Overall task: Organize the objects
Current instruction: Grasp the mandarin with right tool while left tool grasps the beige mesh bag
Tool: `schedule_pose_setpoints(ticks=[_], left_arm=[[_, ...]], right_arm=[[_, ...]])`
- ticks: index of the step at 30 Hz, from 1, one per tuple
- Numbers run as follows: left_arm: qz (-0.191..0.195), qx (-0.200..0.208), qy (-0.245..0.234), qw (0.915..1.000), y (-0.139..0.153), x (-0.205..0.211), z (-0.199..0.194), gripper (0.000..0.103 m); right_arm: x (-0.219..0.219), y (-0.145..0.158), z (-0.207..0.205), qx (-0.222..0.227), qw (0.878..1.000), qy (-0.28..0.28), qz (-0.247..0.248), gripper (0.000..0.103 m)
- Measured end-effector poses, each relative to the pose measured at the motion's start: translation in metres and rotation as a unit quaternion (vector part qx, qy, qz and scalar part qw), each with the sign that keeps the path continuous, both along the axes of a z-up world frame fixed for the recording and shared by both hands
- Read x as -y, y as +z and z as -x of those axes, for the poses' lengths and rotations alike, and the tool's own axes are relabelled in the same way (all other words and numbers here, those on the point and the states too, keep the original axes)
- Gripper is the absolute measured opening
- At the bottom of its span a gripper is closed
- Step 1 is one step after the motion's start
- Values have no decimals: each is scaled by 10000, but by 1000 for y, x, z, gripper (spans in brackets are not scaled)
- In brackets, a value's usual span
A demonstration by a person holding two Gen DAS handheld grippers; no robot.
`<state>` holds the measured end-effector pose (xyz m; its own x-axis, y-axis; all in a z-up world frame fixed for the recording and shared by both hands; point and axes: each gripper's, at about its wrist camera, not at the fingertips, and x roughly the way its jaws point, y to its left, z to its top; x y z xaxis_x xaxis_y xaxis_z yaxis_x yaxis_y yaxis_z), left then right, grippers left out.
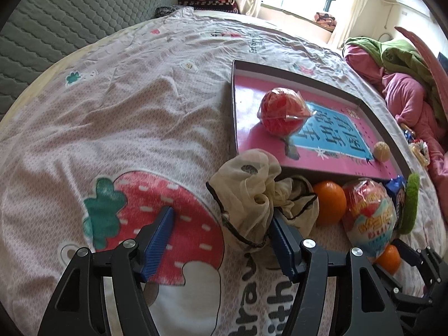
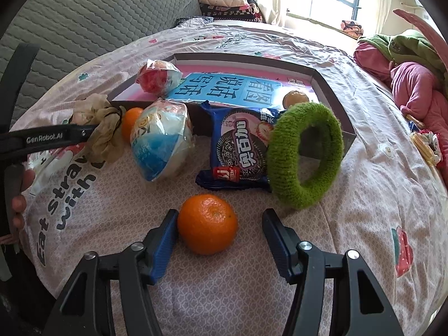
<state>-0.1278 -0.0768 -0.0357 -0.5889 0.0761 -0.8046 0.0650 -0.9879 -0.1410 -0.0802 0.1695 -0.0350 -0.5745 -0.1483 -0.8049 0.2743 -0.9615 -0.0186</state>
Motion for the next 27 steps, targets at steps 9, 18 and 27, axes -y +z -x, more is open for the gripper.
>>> schedule_pose_setpoints(ticks=[9,18,27], left_arm=[[-137,-56,-95,9998,3,-4,4,44],[-463,-47,-288,9985,5,-10,3,10],[-492,-157,-348,9981,17,-11,-7,9]], right_arm=[[6,1,-1,16,9998,201,33,40],[2,3,-2,47,9997,201,141,40],[2,10,-5,-24,9997,185,147,40]])
